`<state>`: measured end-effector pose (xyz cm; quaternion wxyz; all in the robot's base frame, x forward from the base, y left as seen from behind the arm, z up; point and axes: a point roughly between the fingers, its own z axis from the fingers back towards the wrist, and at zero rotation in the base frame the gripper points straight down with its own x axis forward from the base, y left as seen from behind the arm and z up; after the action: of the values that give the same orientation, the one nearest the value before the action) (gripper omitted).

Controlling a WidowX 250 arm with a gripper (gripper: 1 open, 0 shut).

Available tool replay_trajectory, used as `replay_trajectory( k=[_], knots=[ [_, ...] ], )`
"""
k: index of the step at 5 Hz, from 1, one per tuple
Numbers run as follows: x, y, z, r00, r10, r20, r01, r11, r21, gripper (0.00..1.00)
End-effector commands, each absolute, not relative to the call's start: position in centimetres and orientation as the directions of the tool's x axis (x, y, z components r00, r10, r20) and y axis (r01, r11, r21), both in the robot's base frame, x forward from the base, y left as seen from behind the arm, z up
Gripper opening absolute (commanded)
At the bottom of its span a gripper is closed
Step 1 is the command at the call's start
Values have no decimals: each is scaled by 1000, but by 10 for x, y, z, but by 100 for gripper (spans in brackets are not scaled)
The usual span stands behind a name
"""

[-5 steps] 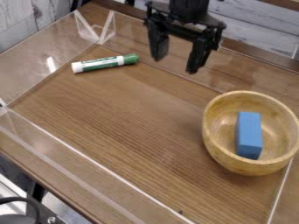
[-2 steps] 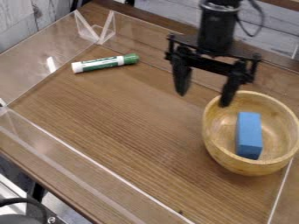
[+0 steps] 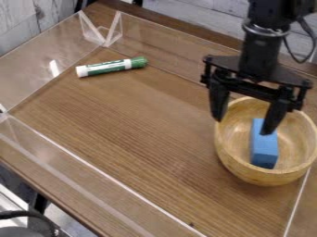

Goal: Remove the blue block from inside the brown bowl and put it on the table

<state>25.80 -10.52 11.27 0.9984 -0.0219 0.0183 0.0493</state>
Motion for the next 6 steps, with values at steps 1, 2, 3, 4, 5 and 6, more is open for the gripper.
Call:
replay_trajectory(
  k=[1, 2, 3, 4, 5, 6],
  knots=[
    [260, -113, 130, 995, 91, 41, -87, 993, -84, 100],
    [262, -116, 124, 995, 84, 48, -80, 993, -92, 100],
    [263, -118, 118, 995, 81, 53, -75, 993, -96, 100],
    [265, -120, 112, 995, 84, 57, -78, 992, -99, 100],
    [268, -122, 106, 993, 98, 70, -90, 991, -101, 100],
    [270, -124, 101, 990, 112, 82, -104, 989, -103, 100]
  ],
)
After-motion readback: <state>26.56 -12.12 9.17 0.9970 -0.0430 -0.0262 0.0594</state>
